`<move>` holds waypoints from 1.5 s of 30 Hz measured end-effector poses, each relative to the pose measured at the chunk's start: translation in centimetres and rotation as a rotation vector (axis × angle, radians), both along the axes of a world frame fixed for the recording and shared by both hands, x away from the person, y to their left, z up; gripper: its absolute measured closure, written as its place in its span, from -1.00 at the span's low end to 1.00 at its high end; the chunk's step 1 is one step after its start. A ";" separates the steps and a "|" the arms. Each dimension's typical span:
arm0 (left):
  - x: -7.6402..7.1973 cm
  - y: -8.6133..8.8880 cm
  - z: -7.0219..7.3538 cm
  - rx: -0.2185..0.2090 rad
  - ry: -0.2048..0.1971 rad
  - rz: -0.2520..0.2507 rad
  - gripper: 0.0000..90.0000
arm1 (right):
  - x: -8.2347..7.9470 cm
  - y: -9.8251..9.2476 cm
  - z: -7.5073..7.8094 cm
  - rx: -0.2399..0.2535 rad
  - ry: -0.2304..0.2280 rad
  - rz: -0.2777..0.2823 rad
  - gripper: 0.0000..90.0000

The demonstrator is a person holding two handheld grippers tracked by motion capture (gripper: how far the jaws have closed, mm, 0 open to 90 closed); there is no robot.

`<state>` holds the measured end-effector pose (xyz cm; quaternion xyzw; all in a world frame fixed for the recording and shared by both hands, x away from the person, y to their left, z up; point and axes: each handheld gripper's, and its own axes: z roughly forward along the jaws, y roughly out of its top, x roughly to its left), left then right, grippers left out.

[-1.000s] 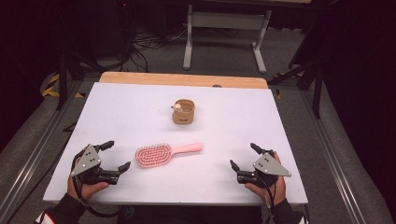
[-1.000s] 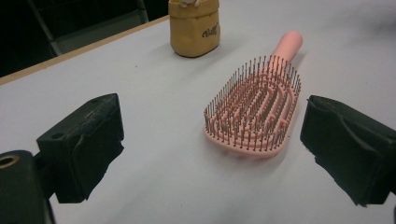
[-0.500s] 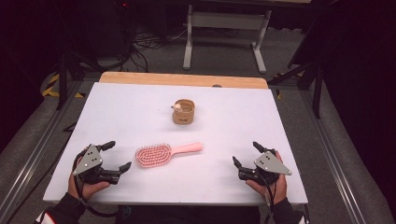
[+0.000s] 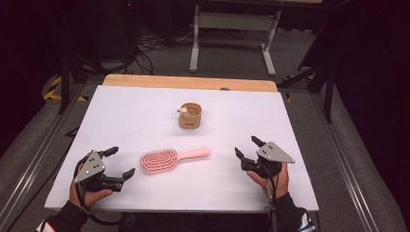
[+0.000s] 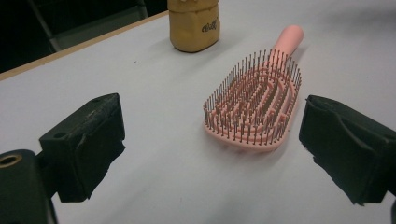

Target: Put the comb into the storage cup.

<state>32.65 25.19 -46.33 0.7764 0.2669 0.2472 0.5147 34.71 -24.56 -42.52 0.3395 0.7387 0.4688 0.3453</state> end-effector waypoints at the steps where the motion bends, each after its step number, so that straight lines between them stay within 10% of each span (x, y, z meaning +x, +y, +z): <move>1: 0.0 0.0 0.0 0.000 -0.002 0.001 -0.83 | 0.2 0.2 0.1 0.005 0.009 0.028 -0.44; 11: -0.1 0.2 0.0 -0.006 0.005 -0.007 -0.83 | 2.7 4.4 1.9 -0.062 0.054 0.213 -0.83; 25: -0.1 0.1 0.0 -0.008 0.012 -0.023 -0.85 | 5.3 9.4 2.3 -0.216 0.193 0.412 -0.74; 45: -0.1 0.2 -0.1 -0.004 0.014 -0.039 -0.85 | 8.3 18.4 0.2 -0.603 0.447 0.624 -0.35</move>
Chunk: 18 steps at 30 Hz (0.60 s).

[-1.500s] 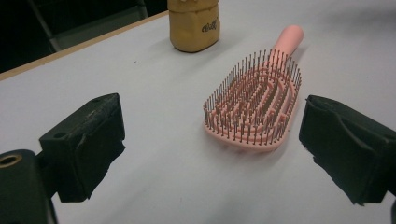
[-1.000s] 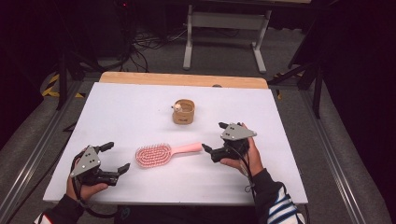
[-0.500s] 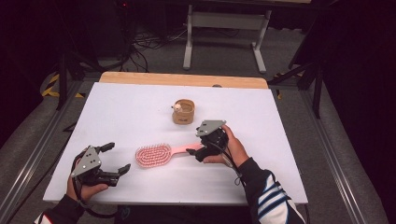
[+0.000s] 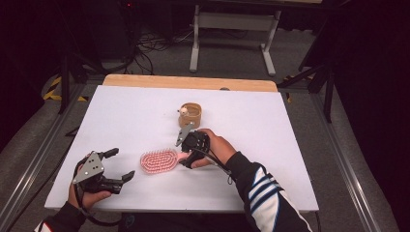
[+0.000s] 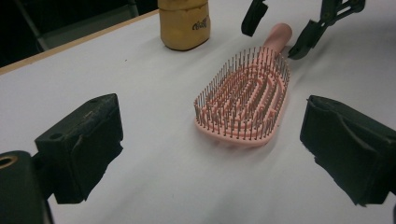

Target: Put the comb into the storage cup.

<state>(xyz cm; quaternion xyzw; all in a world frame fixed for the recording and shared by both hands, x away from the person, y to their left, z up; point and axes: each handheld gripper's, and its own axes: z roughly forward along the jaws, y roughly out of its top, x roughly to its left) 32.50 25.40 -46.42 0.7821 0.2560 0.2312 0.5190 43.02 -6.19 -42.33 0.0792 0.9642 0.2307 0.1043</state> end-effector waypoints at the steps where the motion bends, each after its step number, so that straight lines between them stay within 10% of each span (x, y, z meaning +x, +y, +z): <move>1: 0.0 0.0 0.0 -0.001 -0.001 0.000 -0.85 | 0.0 0.0 0.0 0.000 0.000 0.000 -0.35; 9: 0.0 0.2 0.0 -0.010 0.003 -0.007 -0.85 | 1.0 1.6 -1.0 -0.116 0.056 0.057 0.06; 18: 0.1 0.2 -0.1 -0.013 0.012 -0.013 -0.84 | 1.7 1.6 -1.3 -0.107 0.120 0.107 0.37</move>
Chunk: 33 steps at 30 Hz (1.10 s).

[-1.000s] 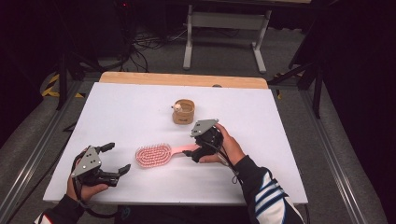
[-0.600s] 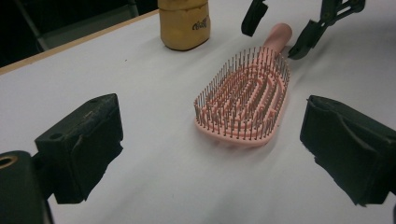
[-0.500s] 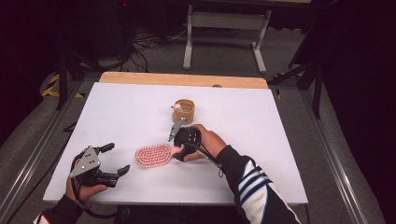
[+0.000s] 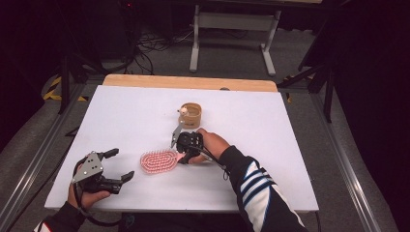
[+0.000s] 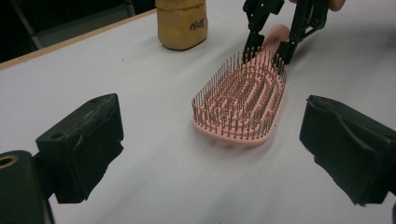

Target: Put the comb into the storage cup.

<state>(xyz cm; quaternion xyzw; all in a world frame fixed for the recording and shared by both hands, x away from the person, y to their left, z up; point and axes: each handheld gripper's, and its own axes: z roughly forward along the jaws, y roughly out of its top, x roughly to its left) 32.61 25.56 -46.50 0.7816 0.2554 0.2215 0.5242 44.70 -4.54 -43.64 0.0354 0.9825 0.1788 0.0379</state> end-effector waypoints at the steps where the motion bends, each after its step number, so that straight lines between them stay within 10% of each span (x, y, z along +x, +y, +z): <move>1: 0.0 0.0 0.0 0.004 0.001 -0.001 -0.84 | 0.0 0.0 0.0 0.001 0.003 0.002 0.39; 14: 0.0 0.2 0.1 -0.013 0.003 0.009 -0.84 | -0.9 -0.5 -0.1 0.038 -0.050 0.029 0.56; 33: 0.0 0.0 0.0 -0.008 0.007 0.020 -0.83 | -2.9 -4.9 1.5 0.421 -0.214 -0.175 0.56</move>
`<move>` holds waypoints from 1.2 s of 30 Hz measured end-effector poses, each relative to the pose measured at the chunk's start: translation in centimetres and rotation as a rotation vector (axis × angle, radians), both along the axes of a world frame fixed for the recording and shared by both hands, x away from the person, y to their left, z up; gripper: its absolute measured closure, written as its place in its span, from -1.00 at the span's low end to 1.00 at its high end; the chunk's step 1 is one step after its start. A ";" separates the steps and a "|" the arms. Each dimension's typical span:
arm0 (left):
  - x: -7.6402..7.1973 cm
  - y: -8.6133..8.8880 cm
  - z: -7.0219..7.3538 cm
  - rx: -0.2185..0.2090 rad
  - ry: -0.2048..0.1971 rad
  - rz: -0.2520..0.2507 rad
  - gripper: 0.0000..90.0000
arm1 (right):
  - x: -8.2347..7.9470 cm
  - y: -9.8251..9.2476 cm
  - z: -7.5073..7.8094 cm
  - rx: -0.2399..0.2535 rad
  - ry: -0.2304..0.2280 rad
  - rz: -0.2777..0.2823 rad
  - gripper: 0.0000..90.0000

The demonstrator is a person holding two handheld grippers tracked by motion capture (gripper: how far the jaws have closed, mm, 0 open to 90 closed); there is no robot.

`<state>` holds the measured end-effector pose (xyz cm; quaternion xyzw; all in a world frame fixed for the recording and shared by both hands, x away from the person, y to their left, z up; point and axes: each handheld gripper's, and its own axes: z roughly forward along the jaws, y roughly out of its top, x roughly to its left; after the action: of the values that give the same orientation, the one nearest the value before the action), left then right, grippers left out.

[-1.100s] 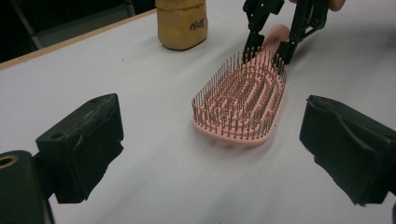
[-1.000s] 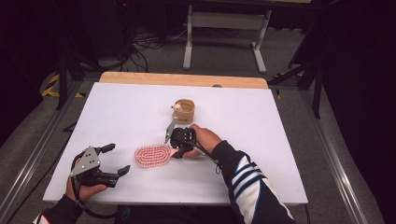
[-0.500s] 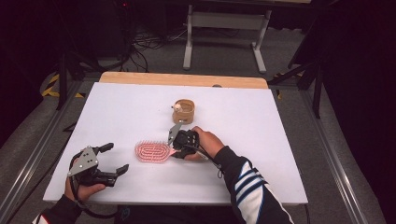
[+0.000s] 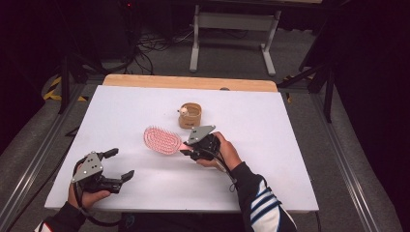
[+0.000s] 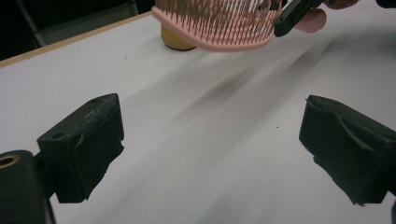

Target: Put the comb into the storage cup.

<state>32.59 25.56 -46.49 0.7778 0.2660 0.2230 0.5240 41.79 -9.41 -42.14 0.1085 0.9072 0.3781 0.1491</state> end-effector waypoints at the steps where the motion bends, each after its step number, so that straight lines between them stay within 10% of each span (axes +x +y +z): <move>1: 0.0 0.0 0.0 0.000 0.000 0.000 -0.83 | 0.0 0.0 0.0 0.000 0.000 0.000 0.56; 18: 0.2 -0.4 -0.1 0.001 0.008 0.001 -0.84 | -2.9 -2.8 0.5 0.200 -0.129 -0.127 0.56; 36: 1.0 -2.2 1.9 -0.063 -0.015 0.005 -0.76 | -5.6 -4.2 0.7 0.306 -0.251 -0.238 0.56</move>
<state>33.56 23.36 -44.57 0.7586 0.2708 0.2219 0.5495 36.18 -13.60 -41.40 0.1882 0.7943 0.5017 0.2862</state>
